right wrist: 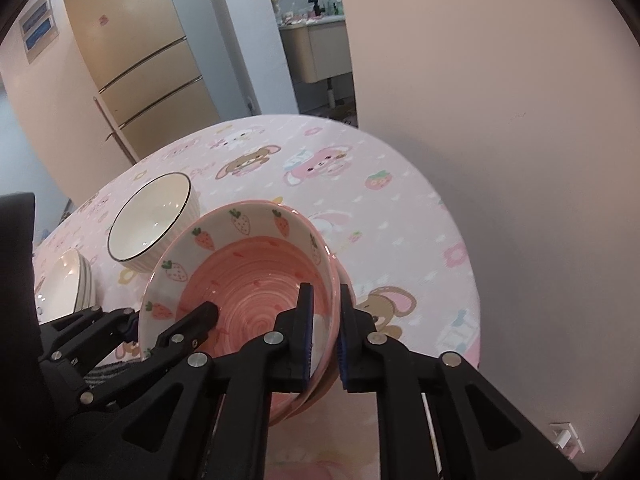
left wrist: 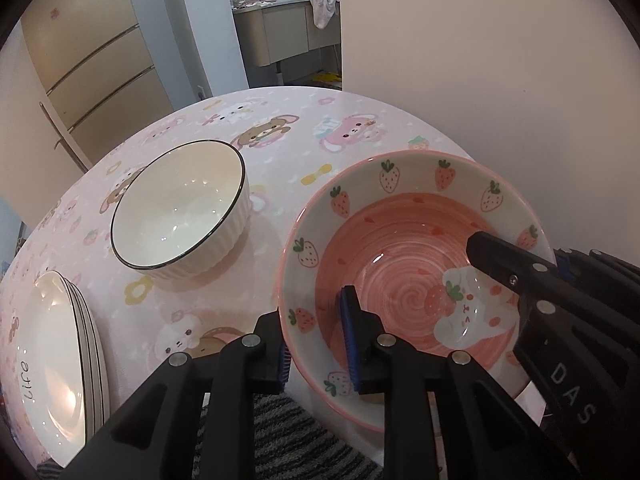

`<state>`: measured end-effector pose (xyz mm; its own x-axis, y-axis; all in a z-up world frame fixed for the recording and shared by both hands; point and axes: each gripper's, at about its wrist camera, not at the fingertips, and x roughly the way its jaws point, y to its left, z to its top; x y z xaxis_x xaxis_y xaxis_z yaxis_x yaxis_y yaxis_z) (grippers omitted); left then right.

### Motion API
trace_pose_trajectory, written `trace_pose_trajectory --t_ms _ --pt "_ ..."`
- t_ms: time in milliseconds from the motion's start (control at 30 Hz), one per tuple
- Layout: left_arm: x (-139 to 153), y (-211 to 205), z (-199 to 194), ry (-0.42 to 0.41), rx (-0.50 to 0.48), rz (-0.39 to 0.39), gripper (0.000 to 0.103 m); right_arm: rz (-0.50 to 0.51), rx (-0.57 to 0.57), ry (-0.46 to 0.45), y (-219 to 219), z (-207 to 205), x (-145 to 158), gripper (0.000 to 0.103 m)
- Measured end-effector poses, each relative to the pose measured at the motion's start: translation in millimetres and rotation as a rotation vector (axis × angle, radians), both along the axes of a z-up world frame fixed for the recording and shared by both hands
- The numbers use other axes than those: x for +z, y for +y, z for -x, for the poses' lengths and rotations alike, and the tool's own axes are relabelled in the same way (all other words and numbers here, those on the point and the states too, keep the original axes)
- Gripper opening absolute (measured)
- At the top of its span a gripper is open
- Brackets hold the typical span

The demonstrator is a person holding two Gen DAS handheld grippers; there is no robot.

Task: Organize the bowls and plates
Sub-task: 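Lower the pink strawberry bowl onto the table with both grippers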

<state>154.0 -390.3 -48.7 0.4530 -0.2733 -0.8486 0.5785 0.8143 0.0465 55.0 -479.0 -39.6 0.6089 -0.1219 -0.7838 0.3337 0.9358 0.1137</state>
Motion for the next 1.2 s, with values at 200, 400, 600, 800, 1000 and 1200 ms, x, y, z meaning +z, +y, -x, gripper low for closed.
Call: trace_pose_trajectory --t_ms 200,400,600,800,1000,1200 --pt "8 2 12 -0.054 -0.012 -0.007 0.022 0.054 0.014 0.022 8 0 5 0.011" --pt "15 11 5 -0.010 -0.017 0.074 0.015 0.010 0.030 0.036 -3 1 4 0.011" --pt "14 17 -5 0.022 -0.008 0.113 0.014 -0.066 0.092 0.053 -14 -7 3 0.014" --pt "28 20 2 -0.017 -0.021 0.102 0.010 -0.012 0.113 0.083 -7 -12 2 0.012" --pt "27 30 -11 0.052 -0.013 0.175 0.008 0.077 0.171 0.134 0 -21 8 0.012" --pt "20 33 -20 0.155 -0.019 0.224 0.008 0.041 0.168 0.172 -3 -24 7 0.012"
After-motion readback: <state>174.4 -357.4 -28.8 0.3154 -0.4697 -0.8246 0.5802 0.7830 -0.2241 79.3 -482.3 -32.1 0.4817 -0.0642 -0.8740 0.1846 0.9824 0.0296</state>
